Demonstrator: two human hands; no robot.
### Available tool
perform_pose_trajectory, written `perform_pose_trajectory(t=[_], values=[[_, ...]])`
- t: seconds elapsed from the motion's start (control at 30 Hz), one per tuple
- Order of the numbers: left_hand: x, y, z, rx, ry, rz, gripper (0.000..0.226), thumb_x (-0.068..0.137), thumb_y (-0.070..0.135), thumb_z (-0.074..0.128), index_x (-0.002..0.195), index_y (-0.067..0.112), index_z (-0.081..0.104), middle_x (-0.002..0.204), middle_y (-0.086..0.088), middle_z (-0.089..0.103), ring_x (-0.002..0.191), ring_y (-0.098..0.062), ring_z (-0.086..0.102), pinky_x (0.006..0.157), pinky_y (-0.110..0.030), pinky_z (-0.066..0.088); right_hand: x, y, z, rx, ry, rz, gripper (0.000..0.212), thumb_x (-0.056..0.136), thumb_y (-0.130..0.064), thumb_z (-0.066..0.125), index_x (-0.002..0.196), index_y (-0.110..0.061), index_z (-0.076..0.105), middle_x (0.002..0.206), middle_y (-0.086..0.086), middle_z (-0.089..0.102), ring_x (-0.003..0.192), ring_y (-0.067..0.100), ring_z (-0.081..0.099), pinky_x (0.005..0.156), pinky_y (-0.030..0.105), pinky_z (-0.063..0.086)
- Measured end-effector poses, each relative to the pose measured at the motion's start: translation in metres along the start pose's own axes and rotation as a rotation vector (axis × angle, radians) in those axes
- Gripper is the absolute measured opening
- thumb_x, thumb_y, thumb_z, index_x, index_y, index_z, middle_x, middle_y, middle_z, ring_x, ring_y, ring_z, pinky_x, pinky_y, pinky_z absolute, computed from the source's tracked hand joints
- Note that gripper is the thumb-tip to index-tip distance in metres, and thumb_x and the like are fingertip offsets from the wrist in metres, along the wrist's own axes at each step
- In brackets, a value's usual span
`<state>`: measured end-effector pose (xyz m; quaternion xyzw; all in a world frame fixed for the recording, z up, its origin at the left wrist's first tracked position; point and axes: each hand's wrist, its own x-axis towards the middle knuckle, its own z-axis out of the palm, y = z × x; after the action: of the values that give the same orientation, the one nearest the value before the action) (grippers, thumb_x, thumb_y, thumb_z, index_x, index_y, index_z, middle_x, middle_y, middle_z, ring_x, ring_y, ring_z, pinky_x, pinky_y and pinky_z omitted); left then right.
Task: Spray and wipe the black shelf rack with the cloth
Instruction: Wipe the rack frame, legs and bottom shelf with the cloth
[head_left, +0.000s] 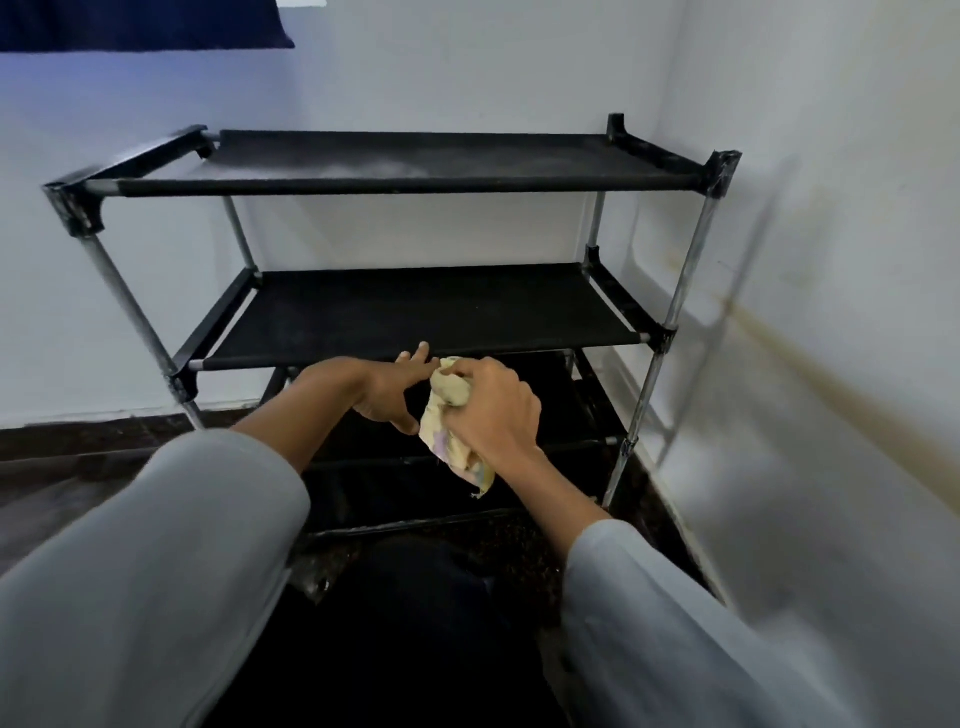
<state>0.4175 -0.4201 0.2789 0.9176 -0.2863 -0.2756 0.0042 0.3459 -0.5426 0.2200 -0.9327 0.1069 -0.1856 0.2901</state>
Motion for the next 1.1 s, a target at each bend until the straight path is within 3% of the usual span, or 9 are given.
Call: perform_pose_trajectory(t=[0.3, 0.43, 0.5, 0.6, 0.8, 0.93, 1.0, 1.07, 1.1], values=[[-0.025, -0.066, 0.012, 0.086, -0.145, -0.209, 0.094, 0.088, 0.020, 0.065, 0.151, 0.029, -0.004, 0.159, 0.003, -0.003, 0.146, -0.022, 0.005, 0.118, -0.038, 0.015, -0.048, 0.054, 0.028, 0.084, -0.213, 0.090, 0.029, 0.082, -0.032, 0.061, 0.109, -0.039, 0.054, 0.101, -0.007, 0.061, 0.094, 0.023, 0.062, 0.073, 0.032, 0.044], [-0.030, -0.123, 0.052, -0.010, -0.130, -0.298, 0.096, 0.085, 0.014, 0.068, 0.151, 0.024, -0.001, 0.159, -0.005, 0.009, 0.142, -0.022, 0.024, 0.110, -0.031, 0.030, -0.049, 0.067, 0.052, 0.153, -0.363, 0.280, 0.074, 0.077, -0.043, 0.073, 0.135, -0.029, 0.030, 0.105, -0.001, 0.059, 0.097, 0.021, 0.060, 0.076, 0.032, 0.045], [-0.029, -0.142, 0.081, -0.124, -0.070, -0.324, 0.091, 0.086, 0.006, 0.065, 0.152, 0.021, 0.004, 0.157, -0.008, 0.016, 0.138, -0.024, 0.032, 0.105, -0.030, 0.034, -0.044, 0.068, 0.068, 0.191, -0.482, 0.381, 0.072, 0.076, -0.037, 0.077, 0.135, -0.020, 0.042, 0.107, -0.004, 0.060, 0.098, 0.016, 0.059, 0.079, 0.028, 0.045], [-0.022, -0.165, 0.120, -0.246, 0.084, -0.365, 0.087, 0.084, 0.001, 0.063, 0.151, 0.018, 0.011, 0.155, -0.011, 0.023, 0.139, -0.026, 0.032, 0.108, -0.032, 0.034, -0.036, 0.059, 0.092, 0.332, -0.628, 0.468, 0.043, 0.074, -0.028, 0.078, 0.113, -0.017, 0.062, 0.095, -0.006, 0.064, 0.084, 0.010, 0.061, 0.071, 0.025, 0.048], [-0.009, -0.196, 0.159, -0.490, 0.399, -0.347, 0.078, 0.084, -0.001, 0.058, 0.150, 0.013, 0.019, 0.149, -0.015, 0.036, 0.134, -0.028, 0.040, 0.105, -0.031, 0.035, -0.010, 0.011, 0.132, 0.457, -0.725, 0.196, 0.027, 0.080, -0.025, 0.076, 0.100, -0.028, 0.059, 0.097, -0.007, 0.064, 0.090, 0.011, 0.063, 0.074, 0.023, 0.050], [-0.004, -0.213, 0.173, -0.698, 0.715, -0.281, 0.053, 0.083, -0.007, 0.053, 0.133, 0.011, 0.049, 0.126, -0.014, 0.059, 0.119, -0.028, 0.056, 0.099, -0.042, 0.047, 0.025, -0.032, 0.160, 0.480, -0.616, -0.026, 0.049, 0.078, -0.033, 0.077, 0.116, -0.031, 0.047, 0.101, -0.012, 0.056, 0.092, 0.007, 0.060, 0.081, 0.025, 0.051], [-0.002, -0.216, 0.177, -0.785, 0.814, -0.258, 0.047, 0.083, -0.011, 0.049, 0.125, 0.008, 0.056, 0.122, -0.009, 0.062, 0.114, -0.021, 0.059, 0.098, -0.035, 0.048, 0.042, -0.057, 0.175, 0.508, -0.586, -0.113, 0.050, 0.079, -0.038, 0.075, 0.115, -0.033, 0.041, 0.096, -0.006, 0.057, 0.086, 0.011, 0.062, 0.077, 0.030, 0.053], [0.000, -0.216, 0.182, -0.841, 0.871, -0.238, 0.043, 0.084, -0.012, 0.049, 0.122, 0.006, 0.058, 0.118, -0.006, 0.063, 0.110, -0.014, 0.059, 0.093, -0.021, 0.046, 0.051, -0.075, 0.196, 0.333, -0.542, -0.247, 0.045, 0.083, -0.047, 0.068, 0.115, -0.035, 0.039, 0.098, -0.004, 0.059, 0.086, 0.017, 0.062, 0.074, 0.035, 0.050], [0.001, -0.216, 0.185, -0.871, 0.893, -0.232, 0.042, 0.084, -0.012, 0.050, 0.121, 0.006, 0.058, 0.116, -0.005, 0.064, 0.108, -0.013, 0.060, 0.090, -0.018, 0.045, 0.052, -0.079, 0.208, 0.089, -0.461, -0.381, 0.042, 0.085, -0.050, 0.063, 0.118, -0.035, 0.040, 0.106, -0.003, 0.060, 0.091, 0.022, 0.061, 0.077, 0.037, 0.047]])
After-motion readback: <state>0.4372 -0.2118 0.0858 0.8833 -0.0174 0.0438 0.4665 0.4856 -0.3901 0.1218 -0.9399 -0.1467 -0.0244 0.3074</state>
